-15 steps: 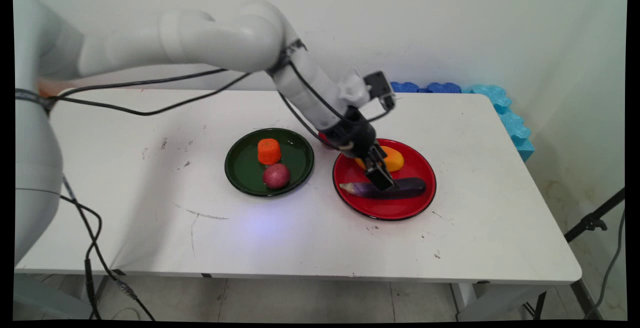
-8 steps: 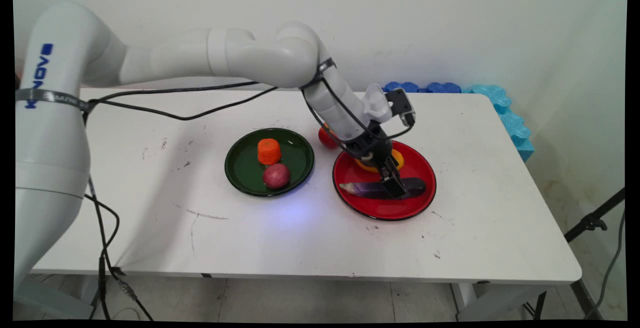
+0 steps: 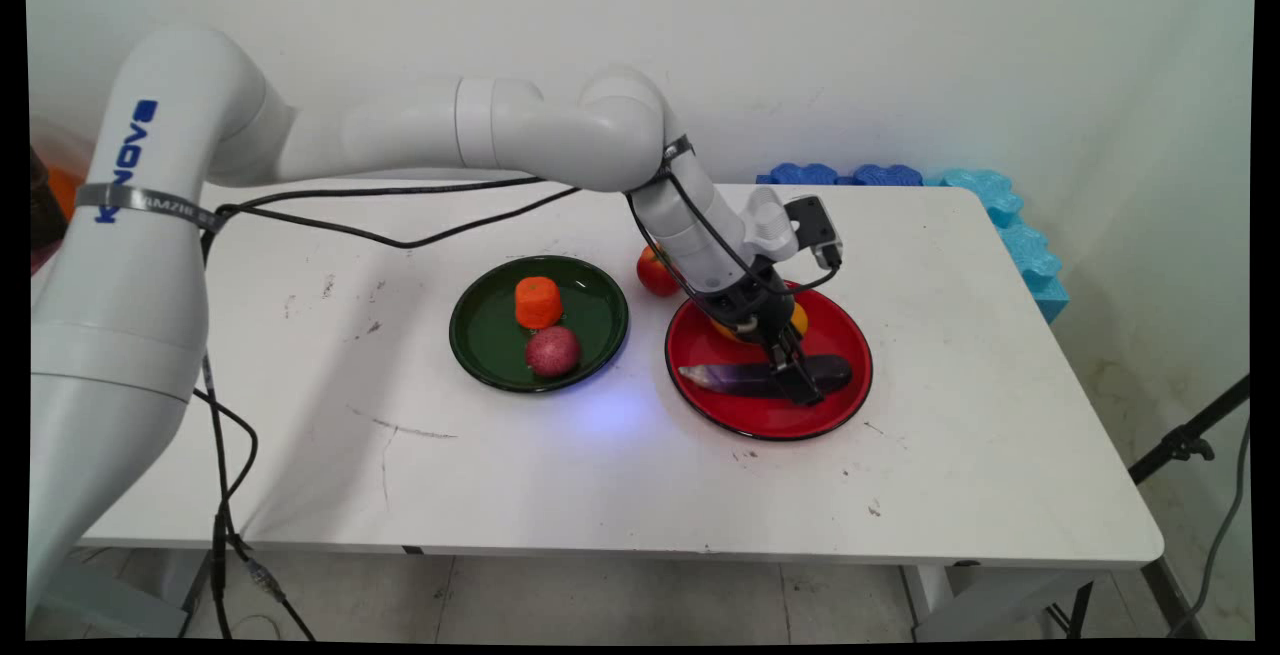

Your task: Pick up the eggplant from the red plate, then place the picked object on the table

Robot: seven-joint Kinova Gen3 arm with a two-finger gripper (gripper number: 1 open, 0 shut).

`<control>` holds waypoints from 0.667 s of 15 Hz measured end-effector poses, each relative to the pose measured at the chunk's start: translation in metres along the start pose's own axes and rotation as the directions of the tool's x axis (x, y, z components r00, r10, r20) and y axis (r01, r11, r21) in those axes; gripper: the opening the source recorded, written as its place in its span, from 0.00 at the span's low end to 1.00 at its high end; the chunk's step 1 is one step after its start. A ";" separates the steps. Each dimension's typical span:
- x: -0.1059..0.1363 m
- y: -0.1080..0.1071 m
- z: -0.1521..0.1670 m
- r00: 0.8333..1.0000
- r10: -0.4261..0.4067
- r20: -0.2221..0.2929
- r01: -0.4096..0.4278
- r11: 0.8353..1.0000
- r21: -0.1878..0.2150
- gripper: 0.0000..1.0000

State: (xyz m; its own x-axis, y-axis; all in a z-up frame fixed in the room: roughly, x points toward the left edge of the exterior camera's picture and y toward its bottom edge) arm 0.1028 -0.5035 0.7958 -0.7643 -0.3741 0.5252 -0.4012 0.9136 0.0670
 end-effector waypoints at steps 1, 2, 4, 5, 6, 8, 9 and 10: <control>0.000 -0.001 0.002 1.000 0.002 0.002 -0.002 1.000 -0.001 1.00; 0.000 -0.001 0.004 1.000 0.005 0.003 -0.005 1.000 -0.001 0.00; 0.001 -0.001 0.006 1.000 0.010 0.004 -0.010 1.000 -0.005 0.00; 0.001 -0.001 0.006 1.000 0.013 0.003 -0.013 1.000 -0.007 0.00; 0.002 -0.001 0.006 1.000 0.016 0.002 -0.016 1.000 -0.008 0.00; 0.004 0.000 0.003 1.000 0.017 -0.001 -0.017 1.000 -0.010 0.00; 0.006 0.000 -0.002 1.000 0.010 -0.007 -0.010 1.000 -0.010 0.00; 0.008 0.001 -0.007 1.000 0.004 -0.013 -0.004 1.000 -0.007 0.00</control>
State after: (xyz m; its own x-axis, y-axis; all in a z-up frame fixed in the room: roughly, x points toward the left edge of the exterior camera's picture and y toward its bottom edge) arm 0.1003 -0.5048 0.8062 -0.7595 -0.3684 0.5362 -0.3942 0.9163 0.0712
